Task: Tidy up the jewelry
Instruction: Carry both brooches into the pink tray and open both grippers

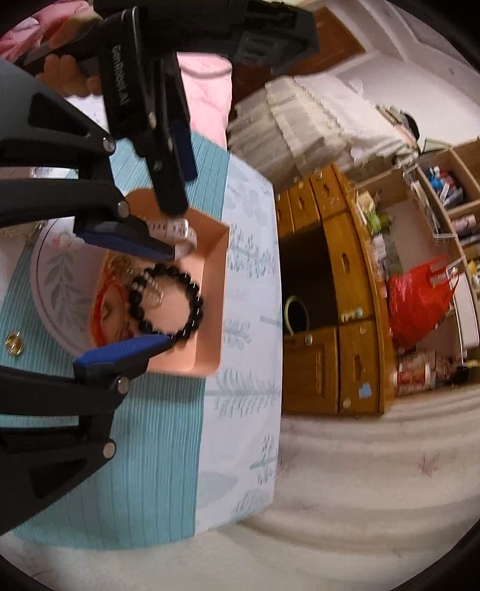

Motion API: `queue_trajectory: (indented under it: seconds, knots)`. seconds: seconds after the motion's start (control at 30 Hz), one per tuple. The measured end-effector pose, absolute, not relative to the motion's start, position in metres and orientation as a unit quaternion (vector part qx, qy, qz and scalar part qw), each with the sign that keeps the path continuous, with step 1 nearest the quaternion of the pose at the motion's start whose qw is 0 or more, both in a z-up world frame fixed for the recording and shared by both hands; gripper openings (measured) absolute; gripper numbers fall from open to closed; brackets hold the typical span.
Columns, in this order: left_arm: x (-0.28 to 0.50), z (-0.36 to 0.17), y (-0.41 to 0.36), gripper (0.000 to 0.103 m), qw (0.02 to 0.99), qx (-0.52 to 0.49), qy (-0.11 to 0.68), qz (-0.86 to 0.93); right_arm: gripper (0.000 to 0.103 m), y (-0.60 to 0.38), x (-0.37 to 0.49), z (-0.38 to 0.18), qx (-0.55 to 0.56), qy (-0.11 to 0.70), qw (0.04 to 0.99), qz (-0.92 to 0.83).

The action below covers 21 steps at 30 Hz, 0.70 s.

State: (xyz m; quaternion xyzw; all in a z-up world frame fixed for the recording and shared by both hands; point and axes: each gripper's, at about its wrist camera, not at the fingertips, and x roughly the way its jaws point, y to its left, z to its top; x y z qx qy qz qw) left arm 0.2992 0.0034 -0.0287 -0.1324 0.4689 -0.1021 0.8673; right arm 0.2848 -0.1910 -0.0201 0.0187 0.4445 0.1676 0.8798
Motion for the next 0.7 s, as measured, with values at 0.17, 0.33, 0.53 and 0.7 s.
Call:
queue_trajectory:
  seconds: [0.17, 0.33, 0.53, 0.7]
  knots:
    - [0.272, -0.016, 0.008, 0.075, 0.876, -0.114, 0.46, -0.09, 0.056, -0.198, 0.267, -0.008, 0.01, 0.446, 0.887, 0.12]
    - [0.231, -0.014, 0.013, 0.079, 0.875, -0.098, 0.467, -0.075, 0.066, -0.211, 0.23, -0.004, 0.019, 0.442, 0.89, 0.106]
    - [0.188, -0.026, 0.005, 0.08, 0.872, -0.078, 0.475, -0.087, 0.066, -0.228, 0.194, -0.019, 0.051, 0.438, 0.891, 0.103]
    - [0.16, -0.043, -0.015, 0.083, 0.865, -0.019, 0.486, -0.121, 0.066, -0.241, 0.173, -0.043, 0.053, 0.448, 0.887, 0.101]
